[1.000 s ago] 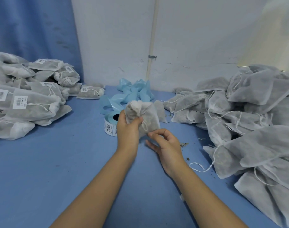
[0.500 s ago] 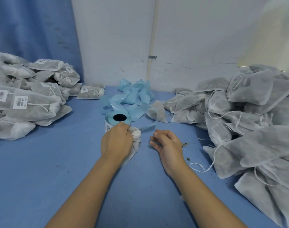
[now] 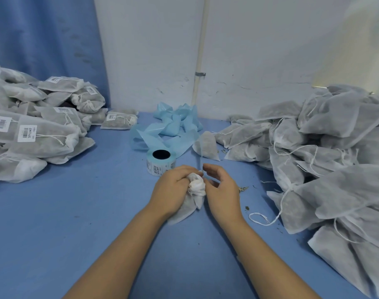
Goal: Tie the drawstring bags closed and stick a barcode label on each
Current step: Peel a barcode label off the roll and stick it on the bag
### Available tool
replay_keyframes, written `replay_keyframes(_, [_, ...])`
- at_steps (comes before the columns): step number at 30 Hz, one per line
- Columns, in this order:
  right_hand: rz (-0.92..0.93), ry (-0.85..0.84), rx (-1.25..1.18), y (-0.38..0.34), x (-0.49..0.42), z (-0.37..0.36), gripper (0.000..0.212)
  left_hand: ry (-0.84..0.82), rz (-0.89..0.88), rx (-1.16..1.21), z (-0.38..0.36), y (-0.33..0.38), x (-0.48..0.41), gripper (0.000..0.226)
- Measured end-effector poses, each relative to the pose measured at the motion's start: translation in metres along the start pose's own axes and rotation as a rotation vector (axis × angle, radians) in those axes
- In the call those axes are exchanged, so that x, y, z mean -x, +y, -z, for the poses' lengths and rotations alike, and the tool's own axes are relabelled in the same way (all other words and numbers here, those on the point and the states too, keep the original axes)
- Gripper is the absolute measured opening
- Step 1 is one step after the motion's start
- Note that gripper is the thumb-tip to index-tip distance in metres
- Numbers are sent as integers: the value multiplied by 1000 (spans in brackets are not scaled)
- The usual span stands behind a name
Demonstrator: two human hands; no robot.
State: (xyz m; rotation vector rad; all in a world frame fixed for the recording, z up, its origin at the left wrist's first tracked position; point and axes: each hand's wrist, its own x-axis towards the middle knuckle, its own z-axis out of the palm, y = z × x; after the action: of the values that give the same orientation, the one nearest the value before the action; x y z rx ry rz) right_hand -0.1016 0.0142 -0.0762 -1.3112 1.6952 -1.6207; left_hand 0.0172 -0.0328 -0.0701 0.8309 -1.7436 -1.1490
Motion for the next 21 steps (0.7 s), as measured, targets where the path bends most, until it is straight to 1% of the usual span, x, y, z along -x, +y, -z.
replay_keyframes(2, [3, -4, -22, 0, 0, 0, 26, 12, -7, 10, 0, -1, 0, 36])
replay_keyframes(5, [7, -15, -73, -1, -1, -1, 28, 10, -14, 43, 0, -3, 0, 30])
replay_keyframes(8, [17, -2, -96, 0, -1, -1, 31, -10, -22, 55, 0, -3, 0, 35])
replay_keyframes(17, [15, 42, -141, -1, -1, 0, 28, -1, -13, 99, 0, -1, 1, 34])
replay_keyframes(21, [0, 80, -165, -2, -2, 1, 28, 3, -47, 60, 0, -3, 0, 45])
